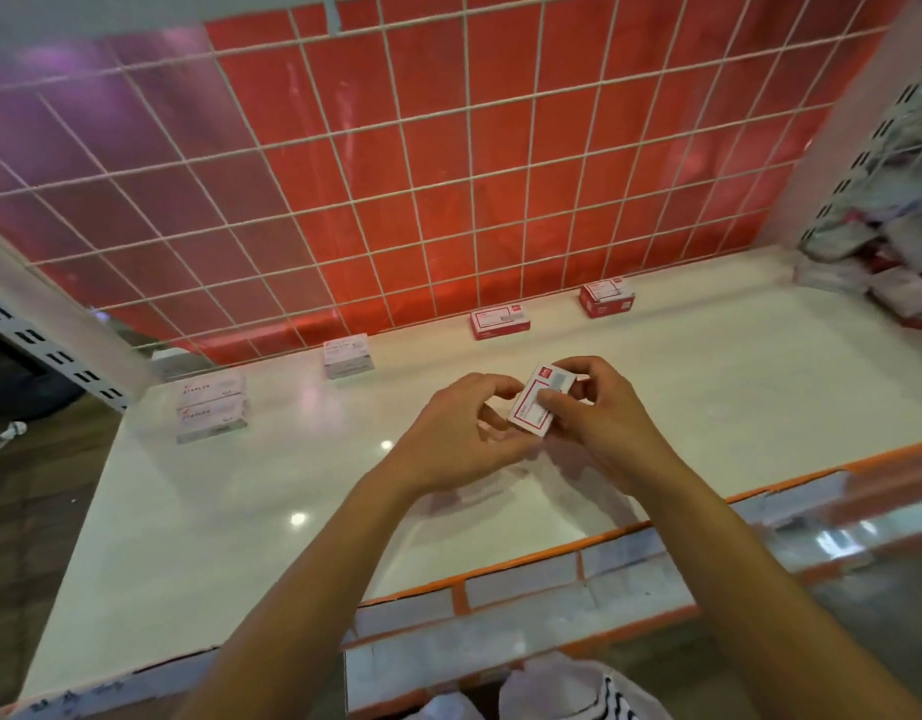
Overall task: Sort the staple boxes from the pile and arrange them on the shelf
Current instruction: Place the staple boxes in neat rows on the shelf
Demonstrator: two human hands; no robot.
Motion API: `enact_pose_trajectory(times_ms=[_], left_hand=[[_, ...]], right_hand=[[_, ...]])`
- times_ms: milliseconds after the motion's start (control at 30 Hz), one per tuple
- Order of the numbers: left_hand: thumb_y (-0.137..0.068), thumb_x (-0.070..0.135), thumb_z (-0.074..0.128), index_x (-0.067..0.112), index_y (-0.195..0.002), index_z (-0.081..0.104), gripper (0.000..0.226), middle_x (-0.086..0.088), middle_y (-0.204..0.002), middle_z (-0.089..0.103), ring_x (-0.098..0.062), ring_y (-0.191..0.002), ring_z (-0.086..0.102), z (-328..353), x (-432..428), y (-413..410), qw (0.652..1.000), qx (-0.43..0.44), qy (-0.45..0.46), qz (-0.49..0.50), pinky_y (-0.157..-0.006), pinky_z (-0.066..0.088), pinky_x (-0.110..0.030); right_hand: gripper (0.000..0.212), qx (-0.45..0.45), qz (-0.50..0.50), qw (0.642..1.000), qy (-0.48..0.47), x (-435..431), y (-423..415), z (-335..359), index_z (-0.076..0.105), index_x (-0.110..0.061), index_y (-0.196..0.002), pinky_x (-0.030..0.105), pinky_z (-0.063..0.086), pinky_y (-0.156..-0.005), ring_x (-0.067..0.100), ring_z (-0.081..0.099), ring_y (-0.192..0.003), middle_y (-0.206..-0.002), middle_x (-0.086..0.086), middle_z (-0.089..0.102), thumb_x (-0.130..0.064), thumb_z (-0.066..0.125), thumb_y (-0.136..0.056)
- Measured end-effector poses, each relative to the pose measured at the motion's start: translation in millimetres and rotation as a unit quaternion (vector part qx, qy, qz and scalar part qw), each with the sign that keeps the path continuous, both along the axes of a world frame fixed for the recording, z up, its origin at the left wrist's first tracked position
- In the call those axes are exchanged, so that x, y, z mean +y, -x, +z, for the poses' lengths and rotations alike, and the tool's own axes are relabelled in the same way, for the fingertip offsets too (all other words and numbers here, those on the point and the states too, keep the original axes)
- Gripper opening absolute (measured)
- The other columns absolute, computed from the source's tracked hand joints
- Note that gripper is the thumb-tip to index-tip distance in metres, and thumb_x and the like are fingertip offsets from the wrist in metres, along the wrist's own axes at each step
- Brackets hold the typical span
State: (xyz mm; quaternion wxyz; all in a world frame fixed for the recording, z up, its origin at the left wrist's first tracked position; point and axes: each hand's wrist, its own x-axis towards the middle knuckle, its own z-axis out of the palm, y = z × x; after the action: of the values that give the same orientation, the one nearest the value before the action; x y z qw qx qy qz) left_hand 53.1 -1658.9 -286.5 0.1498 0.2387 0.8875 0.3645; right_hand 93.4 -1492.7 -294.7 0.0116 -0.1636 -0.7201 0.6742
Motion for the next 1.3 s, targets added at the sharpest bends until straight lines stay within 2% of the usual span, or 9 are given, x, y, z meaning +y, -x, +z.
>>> enact_pose_trajectory(times_ms=[67,167,333,533,667,833,967,1100,1300], left_hand=[[-0.074,0.05,0.075,0.027,-0.132,0.049,0.068,0.013,-0.115,0.049,-0.002,-0.086,0.053,-4,7,-8,0.999,0.047,0.022,-0.007,-0.069,0.043,-0.008],[-0.076,0.048,0.073,0.026,-0.129,0.053,0.061,0.009,-0.11,0.052,-0.003,-0.089,0.046,-9,11,-16,0.995,0.096,0.036,0.012,-0.075,0.04,-0.011],[-0.083,0.046,0.067,0.028,-0.132,0.054,0.054,0.006,-0.111,0.056,-0.006,-0.096,0.047,-12,-4,-18,0.996,0.085,0.035,0.006,-0.074,0.04,-0.011],[-0.085,0.037,0.067,0.025,-0.135,0.051,0.054,0.002,-0.117,0.055,-0.005,-0.101,0.045,-11,-17,-14,0.996,0.073,0.039,-0.044,-0.075,0.039,-0.006],[-0.084,0.038,0.069,0.024,-0.134,0.052,0.055,0.001,-0.115,0.053,-0.01,-0.105,0.049,-11,-13,-16,0.995,0.076,0.025,-0.064,-0.082,0.049,-0.017],[-0.084,0.036,0.069,0.026,-0.133,0.052,0.052,0.001,-0.116,0.052,-0.013,-0.107,0.048,-6,0,-16,0.991,0.097,0.048,-0.081,-0.083,0.046,-0.021],[-0.085,0.043,0.065,0.025,-0.139,0.046,0.059,0.002,-0.126,0.051,-0.016,-0.116,0.044,-4,21,-9,0.979,0.156,0.114,-0.068,-0.083,0.037,-0.021],[-0.088,0.047,0.059,0.023,-0.144,0.039,0.063,0.0,-0.136,0.048,-0.018,-0.121,0.041,-4,50,-3,0.962,0.209,0.171,-0.049,-0.093,0.04,-0.029],[-0.088,0.05,0.058,0.023,-0.143,0.04,0.064,0.001,-0.14,0.047,-0.018,-0.125,0.041,-8,88,7,0.964,0.173,0.201,0.014,-0.099,0.039,-0.03]], right_hand=[[0.025,-0.003,-0.015,1.0,0.009,2,-2,-4,0.052,-0.017,-0.109,0.039,0.059,-0.073,0.021,0.066,-0.094,-0.106,0.008,0.061,-0.012,0.065,-0.087],[0.024,-0.005,-0.021,1.0,0.018,-1,-7,-10,0.051,-0.015,-0.108,0.045,0.058,-0.076,0.024,0.067,-0.094,-0.106,0.013,0.063,-0.015,0.064,-0.088],[0.011,-0.021,-0.001,0.999,0.025,-2,-20,-8,0.053,-0.014,-0.105,0.04,0.059,-0.072,0.021,0.069,-0.087,-0.101,0.01,0.066,-0.018,0.054,-0.095],[0.053,0.039,0.126,0.962,-0.241,5,-37,-6,0.045,-0.023,-0.134,0.022,0.05,-0.088,0.013,0.054,-0.113,-0.127,-0.002,0.052,-0.003,0.057,-0.086],[0.058,0.085,0.152,0.891,-0.418,1,-36,-8,0.047,-0.016,-0.135,0.018,0.034,-0.094,0.018,0.045,-0.12,-0.132,0.005,0.048,-0.016,0.069,-0.081],[0.049,0.094,0.139,0.85,-0.5,7,-32,-1,0.056,-0.015,-0.126,0.025,0.034,-0.087,0.023,0.044,-0.111,-0.125,0.007,0.055,-0.028,0.07,-0.082],[0.045,0.087,0.141,0.838,-0.52,24,-22,5,0.057,-0.018,-0.123,0.024,0.034,-0.083,0.02,0.046,-0.106,-0.122,0.003,0.058,-0.031,0.07,-0.082],[0.046,0.068,0.137,0.845,-0.513,48,-11,11,0.056,-0.017,-0.125,0.022,0.035,-0.085,0.019,0.047,-0.107,-0.125,0.003,0.057,-0.03,0.069,-0.083],[0.046,0.05,0.173,0.844,-0.505,87,13,3,0.057,-0.017,-0.124,0.018,0.03,-0.087,0.019,0.049,-0.11,-0.127,0.004,0.057,-0.035,0.069,-0.083]])
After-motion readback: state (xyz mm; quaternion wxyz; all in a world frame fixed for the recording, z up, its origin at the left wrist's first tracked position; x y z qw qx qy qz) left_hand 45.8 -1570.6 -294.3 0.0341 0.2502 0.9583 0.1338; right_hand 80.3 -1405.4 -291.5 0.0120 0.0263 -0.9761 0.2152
